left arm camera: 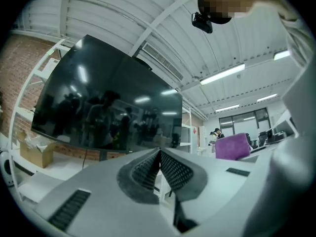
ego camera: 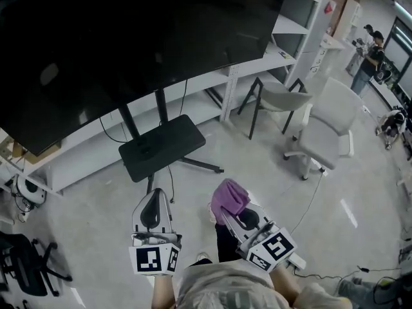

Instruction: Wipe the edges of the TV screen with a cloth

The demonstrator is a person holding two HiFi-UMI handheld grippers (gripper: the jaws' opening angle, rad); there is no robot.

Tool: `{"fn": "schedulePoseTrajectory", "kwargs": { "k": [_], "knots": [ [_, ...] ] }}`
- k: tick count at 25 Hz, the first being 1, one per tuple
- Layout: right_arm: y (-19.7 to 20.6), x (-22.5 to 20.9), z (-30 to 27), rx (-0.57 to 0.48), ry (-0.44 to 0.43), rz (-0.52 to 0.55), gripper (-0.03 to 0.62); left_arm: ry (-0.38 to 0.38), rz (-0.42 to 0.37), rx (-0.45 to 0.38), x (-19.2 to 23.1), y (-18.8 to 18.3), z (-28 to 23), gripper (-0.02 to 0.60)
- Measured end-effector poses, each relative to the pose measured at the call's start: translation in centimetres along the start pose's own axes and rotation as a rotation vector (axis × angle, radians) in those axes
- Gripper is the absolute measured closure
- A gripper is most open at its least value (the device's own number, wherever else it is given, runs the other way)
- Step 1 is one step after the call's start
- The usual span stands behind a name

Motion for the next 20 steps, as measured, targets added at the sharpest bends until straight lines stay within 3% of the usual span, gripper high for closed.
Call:
{"fn": "schedulePoseTrajectory", "kwargs": {
  "k": [3,8,13,20],
  "knots": [
    [-0.4,-3.9,-1.7,-0.04,0.027,-0.016,0.53,0.023,-0.034,-0.012,-0.9,0.0,-3.6,0.566],
    [-2.5,-10.6,-8.0,-0.07,-0.054,0.01,0.53,-0.03,-0.094,-0.015,-0.6,0.0,-10.4,0.566],
    [-6.6,-17.1,-16.3,-0.068,-0.196,0.08,0.53,-0.166,-0.136,-0.025,0.9,-0.6,-18.2,0.566],
    [-11.4,-23.9,-26.5,-0.018,-0.415,0.097,0.53,-0.379,-0.136,-0.004,2.6,-1.1,-26.3,0.566]
  ]
}}
Point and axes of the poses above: the fingertips, and each gripper's own axes: z backward along the fingers, x to its left, y out of its underside, the point moved 8 cm from there along z, backward along the fingers, and after that the axes turned 6 degrees about -z, right-handed, at the moved point
